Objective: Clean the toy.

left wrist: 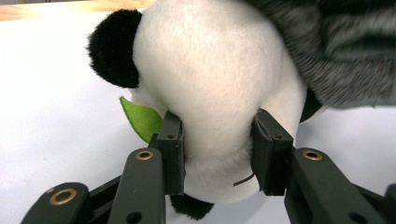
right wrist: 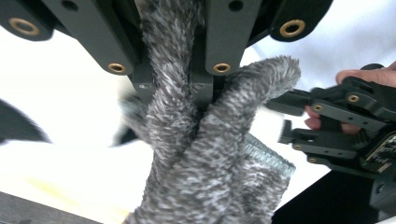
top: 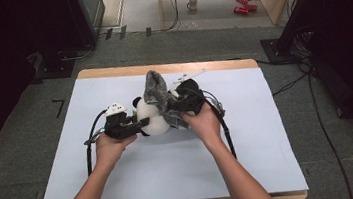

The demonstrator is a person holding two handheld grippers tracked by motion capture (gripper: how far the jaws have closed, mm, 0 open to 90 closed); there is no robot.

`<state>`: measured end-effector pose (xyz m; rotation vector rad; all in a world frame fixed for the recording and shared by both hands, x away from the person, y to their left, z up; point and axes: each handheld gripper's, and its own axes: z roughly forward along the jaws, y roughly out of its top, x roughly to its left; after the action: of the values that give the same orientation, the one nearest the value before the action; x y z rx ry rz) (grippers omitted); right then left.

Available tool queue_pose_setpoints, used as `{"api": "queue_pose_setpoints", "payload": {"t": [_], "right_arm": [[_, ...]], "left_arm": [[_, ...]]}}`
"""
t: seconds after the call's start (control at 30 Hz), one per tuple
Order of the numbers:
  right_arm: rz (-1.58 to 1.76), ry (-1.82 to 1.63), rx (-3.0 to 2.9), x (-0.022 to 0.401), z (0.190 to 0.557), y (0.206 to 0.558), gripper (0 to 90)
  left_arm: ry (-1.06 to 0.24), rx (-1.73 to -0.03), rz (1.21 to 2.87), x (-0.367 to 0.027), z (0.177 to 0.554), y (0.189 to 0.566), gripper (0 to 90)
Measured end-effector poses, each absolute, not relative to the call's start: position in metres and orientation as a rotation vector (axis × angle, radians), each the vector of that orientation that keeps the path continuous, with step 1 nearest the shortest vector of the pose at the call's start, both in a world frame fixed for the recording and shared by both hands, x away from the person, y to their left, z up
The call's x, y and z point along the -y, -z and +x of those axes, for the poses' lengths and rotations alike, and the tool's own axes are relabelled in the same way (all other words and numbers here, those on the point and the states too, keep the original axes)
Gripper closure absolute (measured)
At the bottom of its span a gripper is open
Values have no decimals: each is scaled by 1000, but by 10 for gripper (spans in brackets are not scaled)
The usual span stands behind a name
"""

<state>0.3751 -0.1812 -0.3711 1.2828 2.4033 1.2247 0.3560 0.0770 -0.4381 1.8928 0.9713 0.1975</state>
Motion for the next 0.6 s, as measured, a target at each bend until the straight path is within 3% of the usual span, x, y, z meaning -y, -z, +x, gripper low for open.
{"api": "queue_pose_setpoints", "payload": {"t": [0.2,0.6], "right_arm": [[1334,-1231,-2352,211,371,365,793],[1344,-1209,-2302,244,352,343,799]], "left_arm": [[-156,-961,1887,-79,357,437,629],[76,-935,1880,-91,357,421,680]]}}
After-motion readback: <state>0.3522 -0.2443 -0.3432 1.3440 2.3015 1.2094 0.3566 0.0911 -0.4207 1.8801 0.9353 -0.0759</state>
